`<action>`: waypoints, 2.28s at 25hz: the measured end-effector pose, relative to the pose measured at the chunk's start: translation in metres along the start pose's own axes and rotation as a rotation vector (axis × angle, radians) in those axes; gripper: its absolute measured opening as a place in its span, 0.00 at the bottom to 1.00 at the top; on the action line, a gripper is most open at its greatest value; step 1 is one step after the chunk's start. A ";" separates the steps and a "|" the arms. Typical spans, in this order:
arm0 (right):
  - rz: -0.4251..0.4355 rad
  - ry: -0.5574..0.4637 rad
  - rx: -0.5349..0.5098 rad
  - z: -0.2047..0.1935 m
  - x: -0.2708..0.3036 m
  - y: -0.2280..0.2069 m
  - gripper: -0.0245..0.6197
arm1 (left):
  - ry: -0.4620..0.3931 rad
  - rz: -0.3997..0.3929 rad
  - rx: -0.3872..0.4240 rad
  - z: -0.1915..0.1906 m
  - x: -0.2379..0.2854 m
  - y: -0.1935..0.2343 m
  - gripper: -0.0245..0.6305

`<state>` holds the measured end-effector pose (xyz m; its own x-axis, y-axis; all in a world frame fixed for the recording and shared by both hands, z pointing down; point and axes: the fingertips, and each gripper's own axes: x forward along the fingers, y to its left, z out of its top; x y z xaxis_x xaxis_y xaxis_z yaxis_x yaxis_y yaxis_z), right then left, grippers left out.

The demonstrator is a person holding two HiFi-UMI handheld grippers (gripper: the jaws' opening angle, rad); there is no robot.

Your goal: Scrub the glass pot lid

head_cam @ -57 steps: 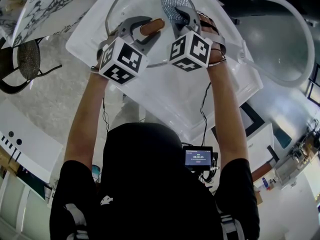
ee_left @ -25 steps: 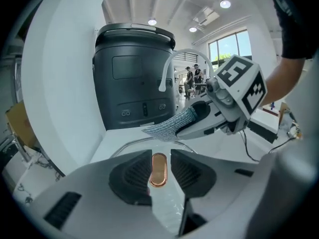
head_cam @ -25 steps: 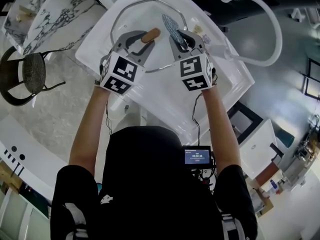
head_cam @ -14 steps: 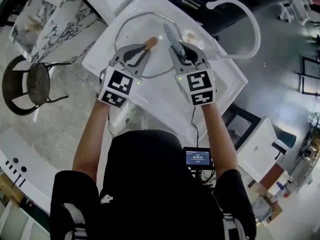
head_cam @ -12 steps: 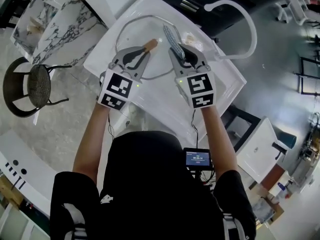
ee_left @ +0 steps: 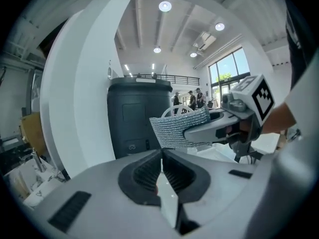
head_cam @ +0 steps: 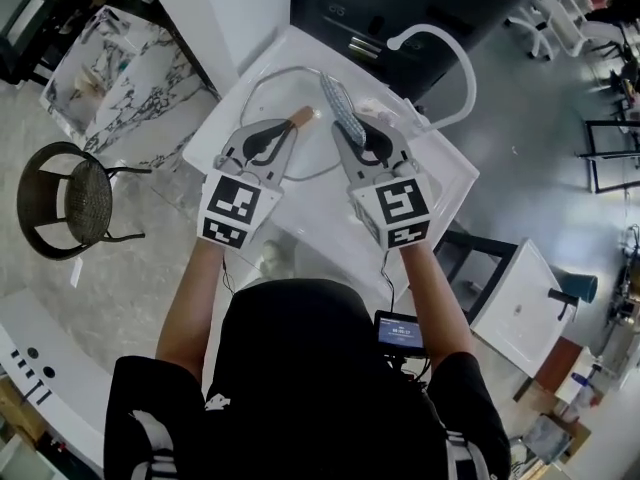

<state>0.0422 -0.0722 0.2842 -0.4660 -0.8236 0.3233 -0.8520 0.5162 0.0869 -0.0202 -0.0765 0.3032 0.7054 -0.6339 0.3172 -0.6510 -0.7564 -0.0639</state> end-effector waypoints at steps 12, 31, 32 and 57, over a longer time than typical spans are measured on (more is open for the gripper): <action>-0.026 -0.153 0.035 0.062 -0.056 0.021 0.16 | -0.141 0.004 0.044 0.065 -0.055 -0.013 0.05; -0.052 -0.307 0.039 0.119 -0.100 0.031 0.15 | -0.323 0.082 0.047 0.131 -0.109 -0.014 0.05; -0.052 -0.309 0.038 0.120 -0.101 0.032 0.15 | -0.325 0.082 0.050 0.133 -0.110 -0.015 0.05; -0.060 -0.302 0.014 0.118 -0.102 0.025 0.15 | -0.330 0.087 0.092 0.141 -0.102 -0.022 0.05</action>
<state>0.0401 -0.0034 0.1420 -0.4627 -0.8862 0.0232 -0.8824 0.4629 0.0841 -0.0386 -0.0178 0.1388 0.7111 -0.7030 -0.0151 -0.6950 -0.6994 -0.1666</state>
